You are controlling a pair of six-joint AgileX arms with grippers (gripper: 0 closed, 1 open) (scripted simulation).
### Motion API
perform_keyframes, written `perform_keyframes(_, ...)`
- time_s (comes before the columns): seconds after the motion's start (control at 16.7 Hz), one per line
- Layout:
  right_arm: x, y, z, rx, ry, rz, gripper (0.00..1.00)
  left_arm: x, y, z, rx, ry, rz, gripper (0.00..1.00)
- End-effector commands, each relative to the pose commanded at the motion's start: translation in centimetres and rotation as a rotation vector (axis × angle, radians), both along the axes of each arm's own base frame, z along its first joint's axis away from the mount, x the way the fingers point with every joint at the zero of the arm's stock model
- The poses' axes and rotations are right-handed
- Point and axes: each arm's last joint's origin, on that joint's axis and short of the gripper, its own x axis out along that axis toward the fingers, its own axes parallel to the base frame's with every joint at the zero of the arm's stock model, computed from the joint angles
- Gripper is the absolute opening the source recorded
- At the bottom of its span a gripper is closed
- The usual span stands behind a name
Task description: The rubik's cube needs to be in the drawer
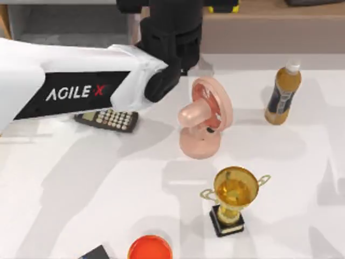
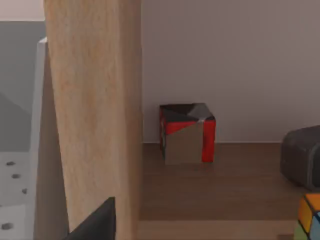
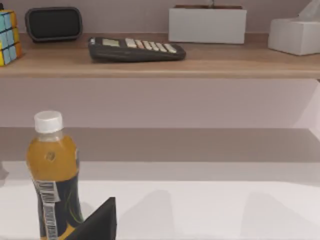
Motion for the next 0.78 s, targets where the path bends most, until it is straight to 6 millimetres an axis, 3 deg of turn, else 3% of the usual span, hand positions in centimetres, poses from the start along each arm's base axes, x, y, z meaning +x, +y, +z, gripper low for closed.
perform_keyframes(0.18, 0.0, 0.0, 0.0, 0.0, 0.0, 0.0, 1.0, 1.2, -5.2, -5.0, 0.008, 0.005, 0.005, 1.0)
perform_keyframes(0.36, 0.0, 0.0, 0.0, 0.0, 0.0, 0.0, 1.0, 1.4, -8.1, -8.4, 0.008, 0.003, 0.012, 1.0)
perform_keyframes(0.48, 0.0, 0.0, 0.0, 0.0, 0.0, 0.0, 1.0, 1.4, -8.8, -9.4, 0.008, 0.002, 0.017, 1.0)
perform_keyframes(0.78, 0.0, 0.0, 0.0, 0.0, 0.0, 0.0, 1.0, 1.5, -8.6, -9.6, 0.012, 0.006, 0.02, 1.0)
